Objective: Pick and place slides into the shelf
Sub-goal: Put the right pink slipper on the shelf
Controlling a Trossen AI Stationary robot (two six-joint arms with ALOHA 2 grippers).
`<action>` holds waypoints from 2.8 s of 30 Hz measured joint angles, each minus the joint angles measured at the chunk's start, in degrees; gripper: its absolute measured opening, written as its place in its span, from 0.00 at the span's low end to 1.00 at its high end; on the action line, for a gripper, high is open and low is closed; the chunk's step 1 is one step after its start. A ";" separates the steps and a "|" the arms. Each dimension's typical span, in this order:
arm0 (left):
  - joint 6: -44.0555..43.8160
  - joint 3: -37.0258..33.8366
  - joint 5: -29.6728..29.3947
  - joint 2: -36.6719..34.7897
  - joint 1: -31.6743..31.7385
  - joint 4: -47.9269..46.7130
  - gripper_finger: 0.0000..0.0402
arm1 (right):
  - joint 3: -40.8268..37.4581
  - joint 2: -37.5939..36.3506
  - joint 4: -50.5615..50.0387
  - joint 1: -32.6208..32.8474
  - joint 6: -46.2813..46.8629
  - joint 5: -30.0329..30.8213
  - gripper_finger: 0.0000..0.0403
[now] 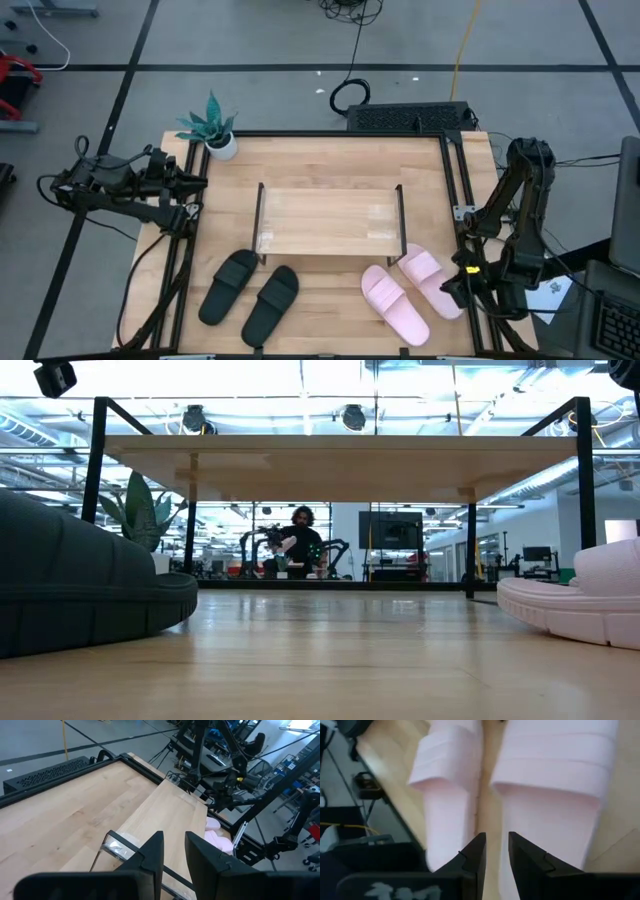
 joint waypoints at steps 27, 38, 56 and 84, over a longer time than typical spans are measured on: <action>-0.43 0.00 -0.42 0.00 -0.01 0.00 0.19 | -0.86 -10.10 -4.48 0.00 -3.39 0.28 0.32; -0.46 0.00 -0.42 0.00 -0.01 0.00 0.19 | -0.88 -10.08 -1.50 -0.02 -6.04 0.15 0.30; -0.78 0.00 -1.41 0.00 0.01 0.00 0.19 | -0.89 -10.08 -2.45 -1.03 -6.10 -0.48 0.46; -0.89 0.00 -2.94 -0.02 -0.01 0.00 0.19 | -18.27 -10.08 18.02 -1.05 -7.11 -11.32 0.48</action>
